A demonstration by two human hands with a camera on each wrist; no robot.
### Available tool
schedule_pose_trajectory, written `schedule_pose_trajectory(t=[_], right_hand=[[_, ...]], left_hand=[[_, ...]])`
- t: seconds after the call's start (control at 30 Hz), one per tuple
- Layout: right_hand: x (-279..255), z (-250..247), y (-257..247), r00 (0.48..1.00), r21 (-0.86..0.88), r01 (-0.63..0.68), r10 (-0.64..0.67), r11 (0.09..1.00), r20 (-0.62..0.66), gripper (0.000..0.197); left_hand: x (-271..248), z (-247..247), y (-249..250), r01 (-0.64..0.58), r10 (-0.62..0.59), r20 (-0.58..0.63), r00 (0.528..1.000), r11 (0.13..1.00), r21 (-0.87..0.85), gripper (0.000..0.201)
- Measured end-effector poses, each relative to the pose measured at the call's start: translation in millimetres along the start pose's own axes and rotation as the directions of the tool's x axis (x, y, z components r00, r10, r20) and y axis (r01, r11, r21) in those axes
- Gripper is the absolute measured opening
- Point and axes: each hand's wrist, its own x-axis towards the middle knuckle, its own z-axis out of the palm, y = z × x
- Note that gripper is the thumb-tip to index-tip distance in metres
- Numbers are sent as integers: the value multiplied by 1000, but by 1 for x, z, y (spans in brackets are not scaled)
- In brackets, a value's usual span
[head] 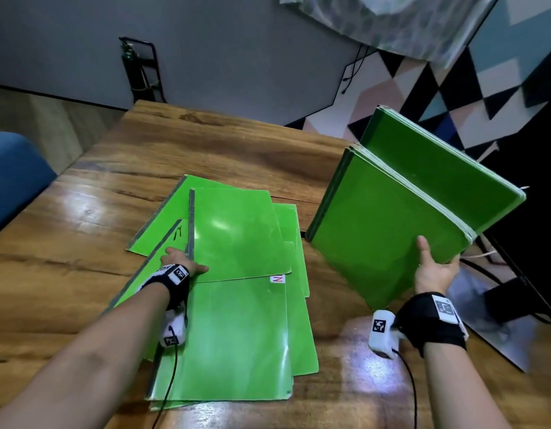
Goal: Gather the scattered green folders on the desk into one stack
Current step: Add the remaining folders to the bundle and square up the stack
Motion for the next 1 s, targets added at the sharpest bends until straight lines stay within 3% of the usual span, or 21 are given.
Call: schedule_pose_trajectory(t=[0.13, 0.3, 0.4, 0.47, 0.53, 0.63, 0.77, 0.83, 0.9, 0.97, 1.0], right_hand=[[7, -4, 3, 1000, -31, 0, 0, 1000, 8, 90], [8, -8, -8, 998, -71, -52, 55, 996, 40, 74], [9, -10, -13, 996, -120, -77, 81, 990, 31, 70], [9, -10, -18, 994, -120, -100, 103, 988, 26, 70], [13, -11, -18, 990, -69, -131, 134, 989, 40, 69], [15, -12, -22, 982, 32, -185, 184, 982, 44, 69], [15, -11, -17, 982, 141, -172, 158, 975, 108, 68], [42, -13, 26, 988, 232, -149, 133, 961, 82, 80], [63, -12, 56, 993, 253, -107, 90, 961, 78, 80], [42, -9, 13, 996, 179, -87, 89, 980, -2, 65], [30, -8, -13, 996, 144, -86, 90, 986, -21, 67]], left_hand=[[2, -1, 3, 9, 30, 153, 988, 969, -246, 70], [-15, -22, 15, -203, 272, 69, 960, 844, -497, 58], [-40, -45, 27, -351, 440, -10, 898, 702, -619, 48], [-66, -60, 45, -405, 520, -61, 852, 581, -706, 52], [-94, -71, 74, -438, 586, -90, 806, 485, -757, 44], [-108, -70, 128, -530, 714, -145, 685, 353, -771, 36], [-118, -28, 201, -596, 838, -101, 536, 291, -749, 44], [-122, -1, 227, -571, 884, 32, 466, 328, -753, 63], [-117, 23, 243, -545, 886, 162, 434, 402, -736, 88], [-113, 38, 260, -570, 885, 227, 407, 440, -694, 111], [-113, 43, 270, -598, 888, 250, 386, 447, -665, 117]])
